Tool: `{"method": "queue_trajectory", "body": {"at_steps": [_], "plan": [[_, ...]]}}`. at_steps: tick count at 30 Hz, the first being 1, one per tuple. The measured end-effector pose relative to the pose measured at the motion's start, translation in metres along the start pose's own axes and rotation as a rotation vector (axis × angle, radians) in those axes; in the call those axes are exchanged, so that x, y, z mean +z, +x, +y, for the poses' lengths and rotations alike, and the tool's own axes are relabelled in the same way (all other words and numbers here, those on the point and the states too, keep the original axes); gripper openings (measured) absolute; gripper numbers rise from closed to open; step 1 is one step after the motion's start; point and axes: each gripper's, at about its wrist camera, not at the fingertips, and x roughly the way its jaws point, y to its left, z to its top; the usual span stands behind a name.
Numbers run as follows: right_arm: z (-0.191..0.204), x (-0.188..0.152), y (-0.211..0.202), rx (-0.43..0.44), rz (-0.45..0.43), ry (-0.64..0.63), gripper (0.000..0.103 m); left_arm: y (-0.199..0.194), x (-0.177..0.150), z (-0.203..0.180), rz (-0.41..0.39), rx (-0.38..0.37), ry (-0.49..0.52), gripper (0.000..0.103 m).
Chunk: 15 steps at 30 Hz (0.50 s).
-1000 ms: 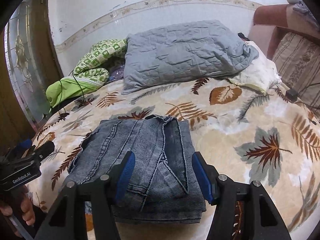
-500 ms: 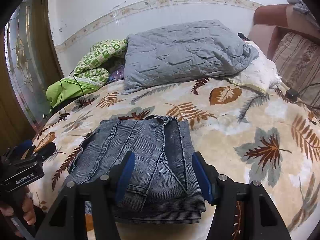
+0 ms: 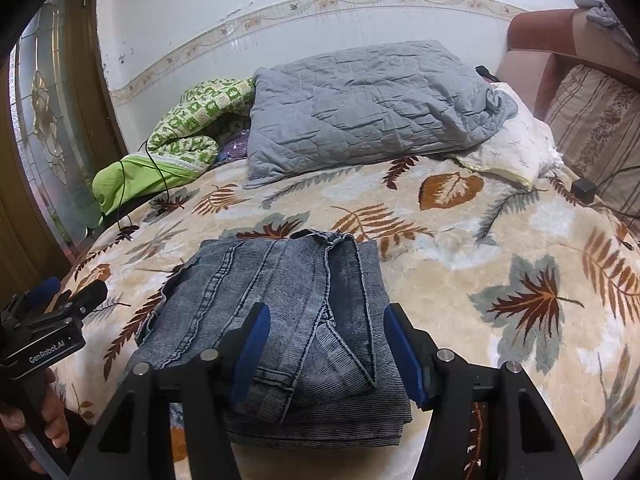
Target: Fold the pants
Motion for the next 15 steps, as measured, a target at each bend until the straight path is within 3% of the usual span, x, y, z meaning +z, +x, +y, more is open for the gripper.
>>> {"method": "queue_trajectory", "body": {"at_steps": [15], "plan": [[0.0009,-0.0006,-0.0002,-0.002,0.0,0.001,0.063,-0.0001,-0.0007,-0.0013,0.002,0.002,0.004,0.103]]}}
